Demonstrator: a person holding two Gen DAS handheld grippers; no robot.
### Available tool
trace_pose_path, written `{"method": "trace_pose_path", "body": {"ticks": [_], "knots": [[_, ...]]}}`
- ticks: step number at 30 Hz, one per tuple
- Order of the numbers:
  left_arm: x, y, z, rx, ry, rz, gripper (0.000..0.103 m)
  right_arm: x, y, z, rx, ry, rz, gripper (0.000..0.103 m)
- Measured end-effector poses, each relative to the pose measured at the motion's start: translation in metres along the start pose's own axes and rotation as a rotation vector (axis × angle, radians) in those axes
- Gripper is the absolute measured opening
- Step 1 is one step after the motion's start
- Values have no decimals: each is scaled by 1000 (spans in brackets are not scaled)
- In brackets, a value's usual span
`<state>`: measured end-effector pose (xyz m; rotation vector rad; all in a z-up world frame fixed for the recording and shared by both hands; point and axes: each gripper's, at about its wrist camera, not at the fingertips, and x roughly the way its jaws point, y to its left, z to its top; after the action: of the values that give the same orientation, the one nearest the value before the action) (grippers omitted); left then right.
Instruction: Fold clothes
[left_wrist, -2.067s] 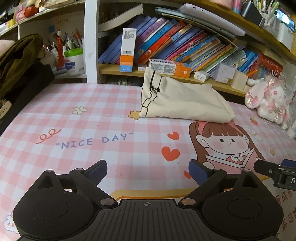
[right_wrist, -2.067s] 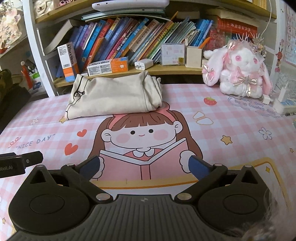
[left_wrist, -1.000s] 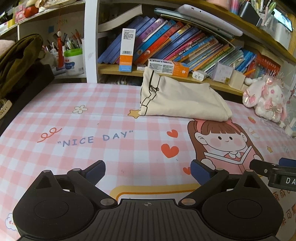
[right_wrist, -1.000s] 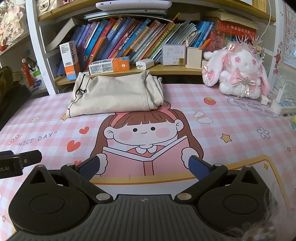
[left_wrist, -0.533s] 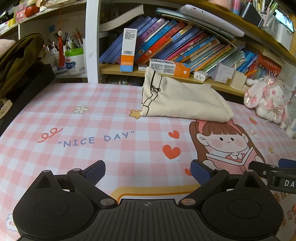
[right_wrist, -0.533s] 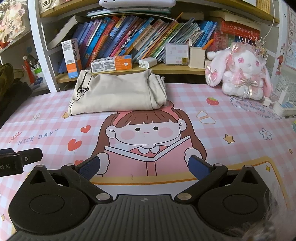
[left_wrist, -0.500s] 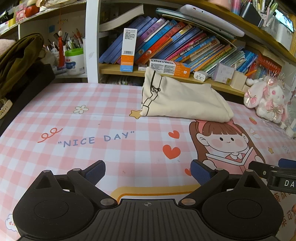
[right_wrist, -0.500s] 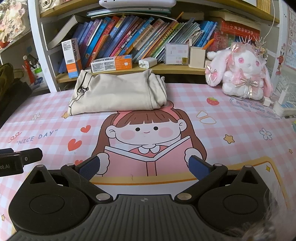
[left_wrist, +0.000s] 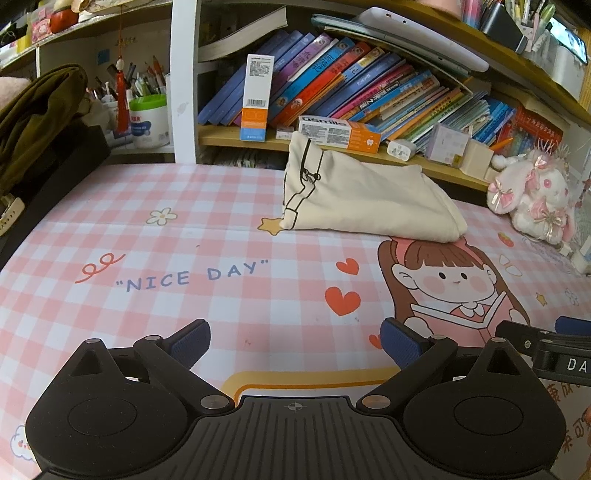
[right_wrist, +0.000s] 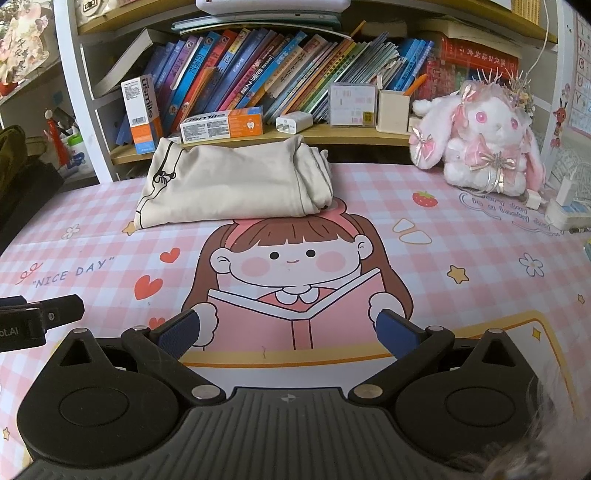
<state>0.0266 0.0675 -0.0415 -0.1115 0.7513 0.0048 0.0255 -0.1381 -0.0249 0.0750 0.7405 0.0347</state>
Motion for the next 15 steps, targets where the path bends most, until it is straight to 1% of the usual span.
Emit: {"method": "trace_pose_path", "body": {"ticks": [9,15], "knots": [[0,0,0,1,5,1,102,0,-1,0,5,-3,2,103],[-1,0,-1,-3,3,22,103,-1,-1,-1,6,0,5,103]]}}
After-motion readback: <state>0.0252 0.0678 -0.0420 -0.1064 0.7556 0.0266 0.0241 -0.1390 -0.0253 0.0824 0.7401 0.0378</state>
